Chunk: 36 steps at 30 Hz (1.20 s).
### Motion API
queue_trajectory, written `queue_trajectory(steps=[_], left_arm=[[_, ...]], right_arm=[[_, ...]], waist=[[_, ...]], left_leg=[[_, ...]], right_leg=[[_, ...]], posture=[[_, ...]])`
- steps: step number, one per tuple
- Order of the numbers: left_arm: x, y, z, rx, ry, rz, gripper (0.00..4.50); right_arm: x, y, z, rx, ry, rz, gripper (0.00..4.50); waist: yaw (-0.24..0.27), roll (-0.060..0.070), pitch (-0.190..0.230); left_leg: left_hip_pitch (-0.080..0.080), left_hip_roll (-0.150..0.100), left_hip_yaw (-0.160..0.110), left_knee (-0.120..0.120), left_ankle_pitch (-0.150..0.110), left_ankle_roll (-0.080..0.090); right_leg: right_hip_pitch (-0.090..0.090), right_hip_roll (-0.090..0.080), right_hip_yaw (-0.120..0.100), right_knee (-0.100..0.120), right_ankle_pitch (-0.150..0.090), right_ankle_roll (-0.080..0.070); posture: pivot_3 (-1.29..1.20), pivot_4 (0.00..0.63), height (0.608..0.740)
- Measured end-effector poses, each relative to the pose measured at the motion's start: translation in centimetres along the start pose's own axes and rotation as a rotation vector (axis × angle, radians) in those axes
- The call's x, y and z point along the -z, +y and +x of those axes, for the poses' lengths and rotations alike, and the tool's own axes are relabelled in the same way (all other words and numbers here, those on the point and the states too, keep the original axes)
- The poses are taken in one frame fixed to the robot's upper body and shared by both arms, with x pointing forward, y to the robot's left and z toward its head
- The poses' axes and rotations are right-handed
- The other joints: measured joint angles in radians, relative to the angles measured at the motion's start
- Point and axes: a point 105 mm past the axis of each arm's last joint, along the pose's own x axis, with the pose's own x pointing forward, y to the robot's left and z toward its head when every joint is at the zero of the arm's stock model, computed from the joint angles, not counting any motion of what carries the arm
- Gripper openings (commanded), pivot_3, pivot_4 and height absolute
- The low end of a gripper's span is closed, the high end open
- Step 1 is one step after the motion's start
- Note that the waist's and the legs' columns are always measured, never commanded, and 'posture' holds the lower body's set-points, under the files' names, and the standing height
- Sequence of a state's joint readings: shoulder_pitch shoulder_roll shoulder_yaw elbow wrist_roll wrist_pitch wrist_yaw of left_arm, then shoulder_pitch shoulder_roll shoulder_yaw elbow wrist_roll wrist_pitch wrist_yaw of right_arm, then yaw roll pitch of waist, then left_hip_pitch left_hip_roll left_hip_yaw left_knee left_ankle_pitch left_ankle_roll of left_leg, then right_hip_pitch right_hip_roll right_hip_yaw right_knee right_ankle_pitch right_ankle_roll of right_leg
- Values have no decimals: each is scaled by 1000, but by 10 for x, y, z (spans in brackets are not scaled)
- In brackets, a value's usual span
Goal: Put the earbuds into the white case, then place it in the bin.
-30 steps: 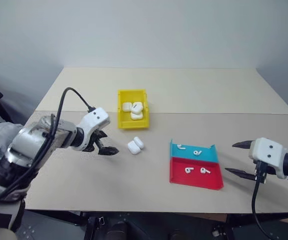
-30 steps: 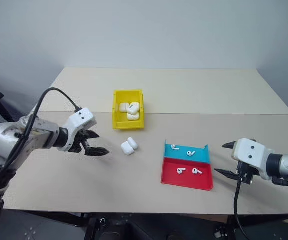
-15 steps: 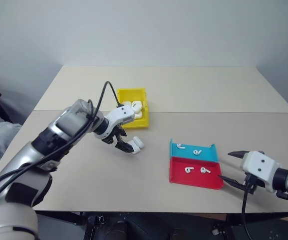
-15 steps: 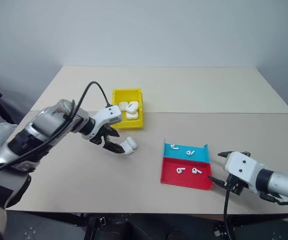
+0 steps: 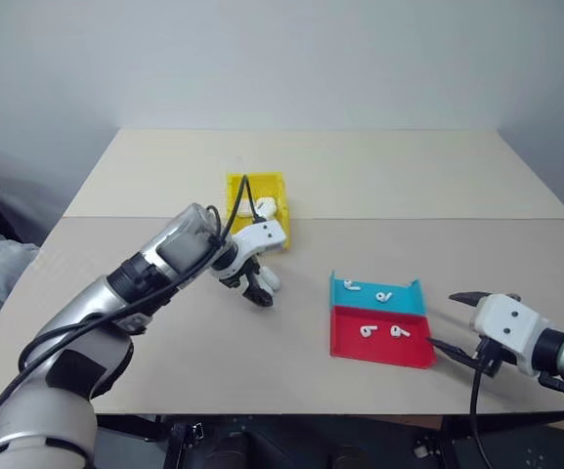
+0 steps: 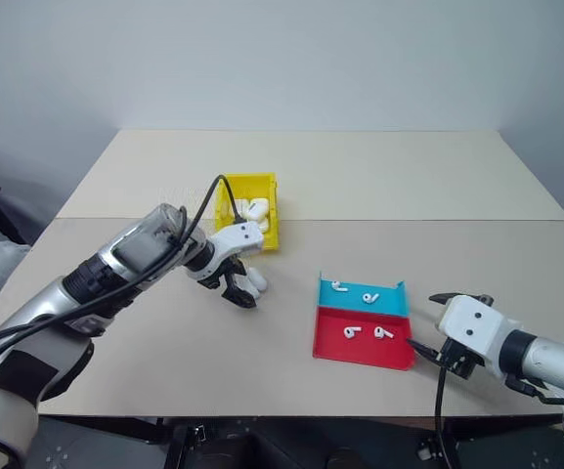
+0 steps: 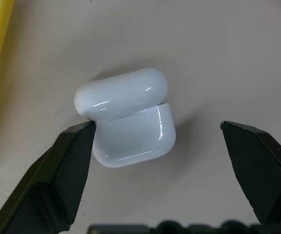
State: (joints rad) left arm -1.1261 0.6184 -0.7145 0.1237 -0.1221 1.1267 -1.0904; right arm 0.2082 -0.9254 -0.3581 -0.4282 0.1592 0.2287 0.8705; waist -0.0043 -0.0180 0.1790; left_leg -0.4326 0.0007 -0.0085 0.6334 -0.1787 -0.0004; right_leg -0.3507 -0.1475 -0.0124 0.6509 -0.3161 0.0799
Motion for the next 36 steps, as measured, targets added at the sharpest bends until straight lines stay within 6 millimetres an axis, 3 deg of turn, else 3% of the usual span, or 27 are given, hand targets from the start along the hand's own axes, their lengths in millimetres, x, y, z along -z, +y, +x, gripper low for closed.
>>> queue_trajectory(steps=[14, 30, 33, 36], left_arm=[[6, 3, 11, -16, 25, -33, 4480], [8, 10, 17, -32, 17, 95, 4480], [10, 11, 18, -28, 20, 98, 3908], [11, 11, 18, -17, 22, 99, 2964]], right_arm=[[-2, 0, 5, -9, -12, -1, 4500], [5, 5, 4, -22, 16, 27, 4500], [5, 5, 4, -22, 17, 29, 4500], [5, 5, 5, -22, 19, 31, 4500]], waist=[[1, 0, 0], [0, 0, 0], [1, 0, 0], [1, 0, 0]], left_leg=[[0, 0, 0, 1, 0, 0], [0, 0, 0, 2, 0, 0], [0, 0, 0, 3, 0, 0], [0, 0, 0, 3, 0, 0]], right_leg=[[0, 0, 0, 2, 0, 0], [-1, 0, 0, 4, 0, 1], [-1, 0, 0, 4, 0, 1], [-1, 0, 0, 5, 0, 1]], posture=[[0, 150, 740], [0, 150, 740], [0, 150, 740], [0, 150, 740]])
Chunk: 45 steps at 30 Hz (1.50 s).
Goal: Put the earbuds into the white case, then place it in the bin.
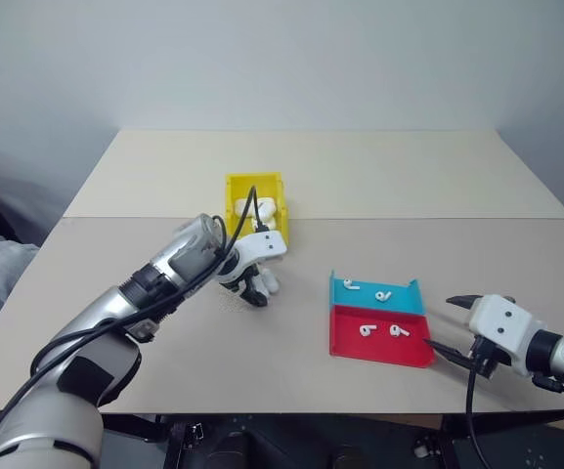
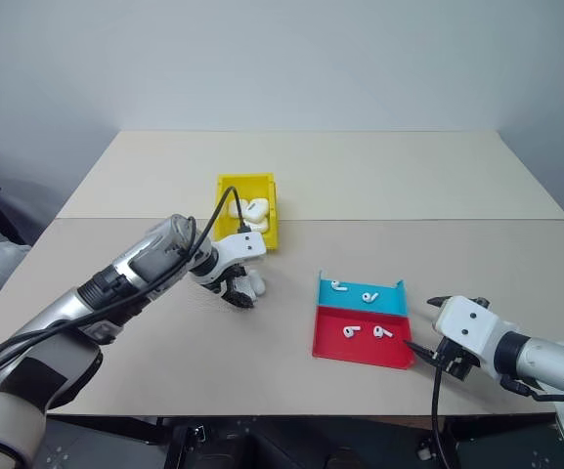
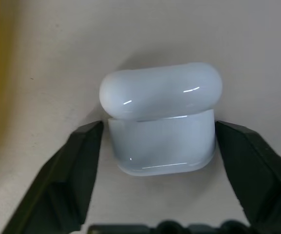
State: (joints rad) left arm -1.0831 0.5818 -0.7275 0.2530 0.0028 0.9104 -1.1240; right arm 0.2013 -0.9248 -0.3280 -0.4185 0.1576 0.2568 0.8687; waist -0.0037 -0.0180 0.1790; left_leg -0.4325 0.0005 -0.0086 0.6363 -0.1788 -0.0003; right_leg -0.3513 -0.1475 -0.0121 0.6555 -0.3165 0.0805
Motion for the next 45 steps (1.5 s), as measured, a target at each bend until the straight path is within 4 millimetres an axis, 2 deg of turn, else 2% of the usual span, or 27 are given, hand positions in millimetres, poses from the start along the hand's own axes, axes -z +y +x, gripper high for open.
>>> queue_trajectory(steps=[1, 11, 14, 18, 20, 22, 26, 29, 34, 38, 45], left_arm=[[0, 0, 0, -1, -1, 5, 2805], [3, 2, -1, -14, -24, -4, 2805], [5, 2, -11, -14, -58, -1, 2805], [-3, 3, -39, -60, -239, 53, 2805], [-5, 0, -51, -84, -398, 84, 2805], [-2, -5, -60, -104, -548, 111, 2805], [4, -9, -68, -159, -701, 106, 2805], [3, -16, -69, -220, -811, 106, 2805], [15, -36, -59, -251, -935, 103, 2805], [17, -50, -53, -257, -1024, 114, 2805], [22, -67, -45, -264, -1119, 103, 2805]], right_arm=[[0, 0, 0, 0, 0, 1, 4500], [-2, -6, 1, 12, -2, -12, 4500], [-1, -7, 1, 13, 3, -14, 4500], [-3, -9, 1, 10, 4, -26, 4500], [-9, -13, 1, 4, -11, -24, 4500], [-16, -19, -1, -10, -9, -25, 4500], [-32, -32, -5, -53, 2, -56, 4500], [-47, -39, -8, -113, 40, -103, 4500], [-53, -26, -7, -297, 153, -161, 4500], [-66, -24, -6, -390, 200, -223, 4500], [-70, -12, -1, -529, 270, -252, 4500]], waist=[[0, 0, 0], [-3, 0, 0], [-7, 0, 0], [-11, 0, 0], [-14, 2, -1], [-13, 2, -1], [-8, 2, -1], [-4, 3, -2], [-8, 3, -2], [-11, 4, -2], [-9, 4, -3]], left_leg=[[0, 0, 0, 0, 0, 0], [0, 0, 0, 1, 0, 0], [0, 0, 0, 1, 0, 0], [0, 0, 0, 1, 0, 0], [1, 1, 1, 1, 0, 0], [1, 1, 0, 2, 0, 0], [1, 1, 0, 3, -1, 1], [1, 1, 0, 4, -1, 2], [0, 1, 1, 4, -2, 3], [1, 1, 1, 4, -2, 3], [1, 1, 1, 4, -2, 3]], right_leg=[[0, 0, 0, 0, 0, 0], [0, 0, 0, 1, 0, 0], [0, 0, 0, 1, 0, 0], [0, 0, 1, 1, 0, 0], [0, 0, 2, 1, 0, 0], [0, 0, 2, 2, 0, 0], [1, 0, 2, 2, 0, 0], [1, 0, 1, 1, 0, 0], [0, 0, 2, 2, 0, 0], [0, 0, 2, 2, 0, 0], [0, 0, 2, 1, 0, 0]], posture=[[0, 150, 740], [0, 150, 740], [0, 150, 740], [0, 150, 740], [0, 150, 740], [0, 150, 740], [0, 150, 740], [0, 150, 740], [0, 150, 740], [0, 150, 740], [0, 150, 740]])
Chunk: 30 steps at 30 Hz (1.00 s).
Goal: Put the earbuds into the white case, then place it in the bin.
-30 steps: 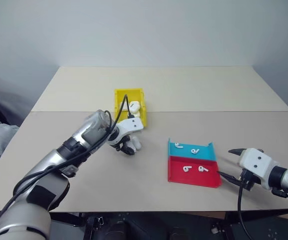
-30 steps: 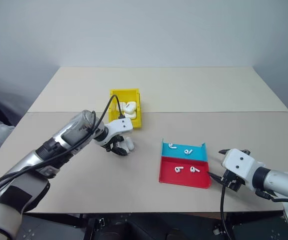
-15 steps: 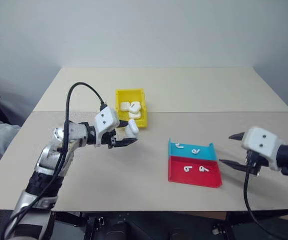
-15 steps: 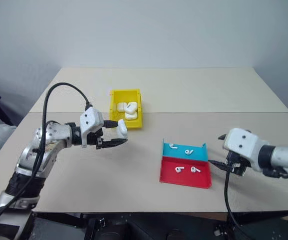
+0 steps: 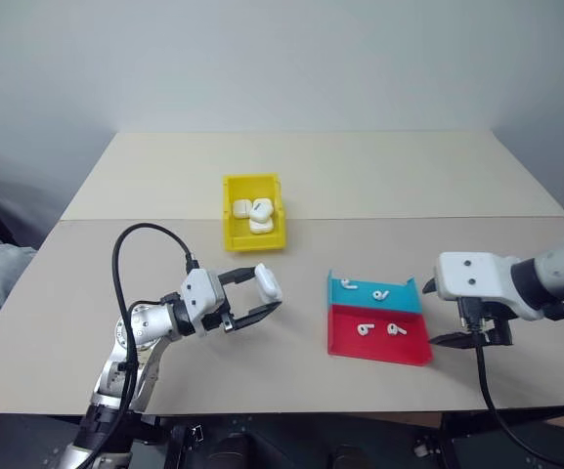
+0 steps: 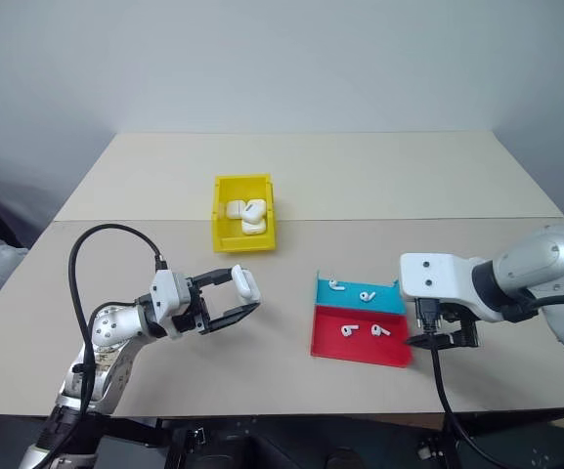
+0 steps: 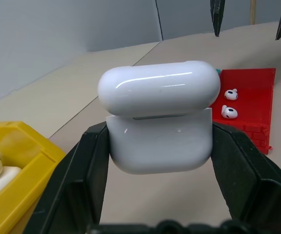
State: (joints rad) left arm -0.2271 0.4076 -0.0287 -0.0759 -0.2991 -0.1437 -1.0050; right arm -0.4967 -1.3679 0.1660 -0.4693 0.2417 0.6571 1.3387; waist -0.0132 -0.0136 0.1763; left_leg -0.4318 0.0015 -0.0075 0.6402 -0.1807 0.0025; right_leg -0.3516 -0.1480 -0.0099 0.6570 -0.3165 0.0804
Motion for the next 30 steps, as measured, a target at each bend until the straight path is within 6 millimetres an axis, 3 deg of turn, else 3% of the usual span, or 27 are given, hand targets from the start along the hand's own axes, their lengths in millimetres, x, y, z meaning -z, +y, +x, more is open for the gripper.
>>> queue_trajectory(steps=[1, 4, 7, 11, 14, 19, 30], left_arm=[[0, -4, -2, 1, -22, -8, 2805], [6, -15, -6, 21, -20, -43, 2806], [0, -21, -7, 51, -46, -51, 2806], [-18, -25, -6, 89, -102, -47, 2806], [-20, -28, -8, 89, -93, -48, 2806], [-20, -33, -8, 88, -87, -66, 2806], [-18, -35, -8, 90, -75, -82, 2806]], right_arm=[[2, 0, 2, -11, 26, -10, 4500], [11, -2, 14, -34, 74, 2, 3923], [13, -3, 26, -55, 86, 5, 2982], [4, -8, 37, -46, 55, 16, 2982], [0, -10, 42, -35, 36, 38, 2982], [-11, -8, 50, -35, -14, 25, 1811], [-31, -7, 67, -52, -43, -115, 1811]], waist=[[0, 0, 0], [-1, 0, 0], [-1, 0, 0], [-1, 1, -1], [-1, 2, -1], [0, 2, -1], [-1, 2, -1]], left_leg=[[0, 0, 0, 0, 0, 0], [0, 0, 0, 0, 0, 0], [0, 0, 0, 0, 0, 0], [0, 0, -1, 0, 0, 0], [0, 0, -1, 0, 0, 0], [0, 0, -1, 0, 0, 0], [0, 0, -1, 0, 0, 0]], right_leg=[[0, 0, 0, 0, 0, 0], [0, 0, 0, 0, 0, 0], [-1, 0, 0, 1, 0, 0], [-1, 0, 0, 1, 0, 0], [0, 0, 0, 0, 0, 0], [0, 0, 0, 1, 0, 0], [0, 0, 0, 0, 0, 0]], posture=[[0, 150, 740], [0, 150, 740], [0, 150, 740], [0, 150, 740], [0, 150, 740], [0, 150, 740], [0, 150, 740]])
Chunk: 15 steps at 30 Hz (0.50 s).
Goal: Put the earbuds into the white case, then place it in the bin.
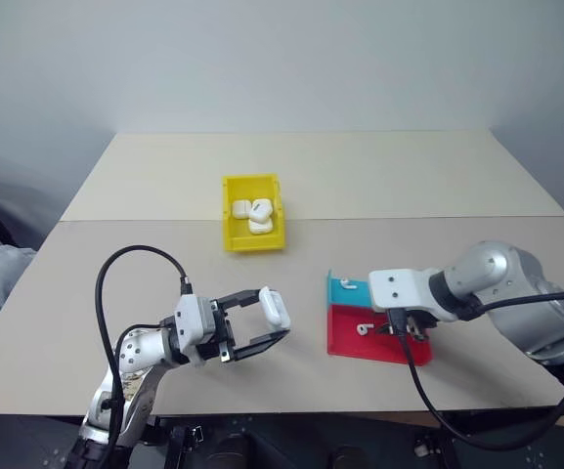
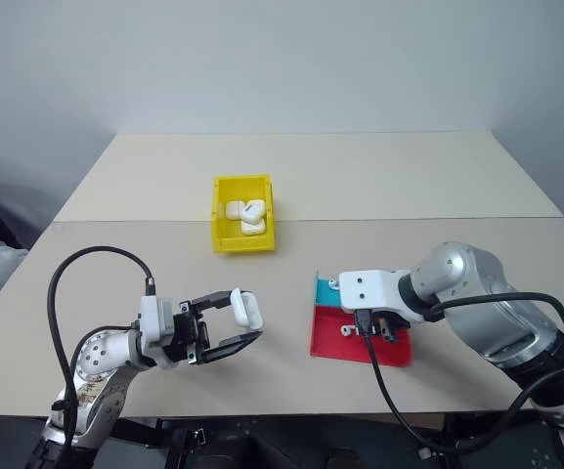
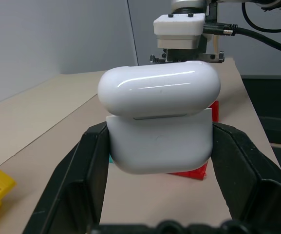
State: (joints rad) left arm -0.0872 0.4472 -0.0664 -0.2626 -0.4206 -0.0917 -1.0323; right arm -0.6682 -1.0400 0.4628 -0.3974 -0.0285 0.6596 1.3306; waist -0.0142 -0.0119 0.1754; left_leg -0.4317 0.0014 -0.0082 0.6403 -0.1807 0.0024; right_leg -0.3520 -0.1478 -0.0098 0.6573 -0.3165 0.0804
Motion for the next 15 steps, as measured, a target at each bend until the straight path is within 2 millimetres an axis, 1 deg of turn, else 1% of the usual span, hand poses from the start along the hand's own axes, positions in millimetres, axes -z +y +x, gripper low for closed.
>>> queue_trajectory(steps=[11, 15], left_arm=[[3, -4, 1, 11, 13, -2, 2806], [5, -4, 0, 11, 30, 1, 2806]], right_arm=[[0, -3, 18, -33, 28, -152, 1811], [-2, -3, 20, -46, 17, -195, 1811]], waist=[[0, 0, 0], [0, 0, 0]], left_leg=[[0, 0, 0, 0, 0, 0], [0, 0, 0, 0, 0, 0]], right_leg=[[0, 0, 0, 0, 0, 0], [0, 0, 0, 0, 0, 0]], posture=[[0, 150, 740], [0, 150, 740]])
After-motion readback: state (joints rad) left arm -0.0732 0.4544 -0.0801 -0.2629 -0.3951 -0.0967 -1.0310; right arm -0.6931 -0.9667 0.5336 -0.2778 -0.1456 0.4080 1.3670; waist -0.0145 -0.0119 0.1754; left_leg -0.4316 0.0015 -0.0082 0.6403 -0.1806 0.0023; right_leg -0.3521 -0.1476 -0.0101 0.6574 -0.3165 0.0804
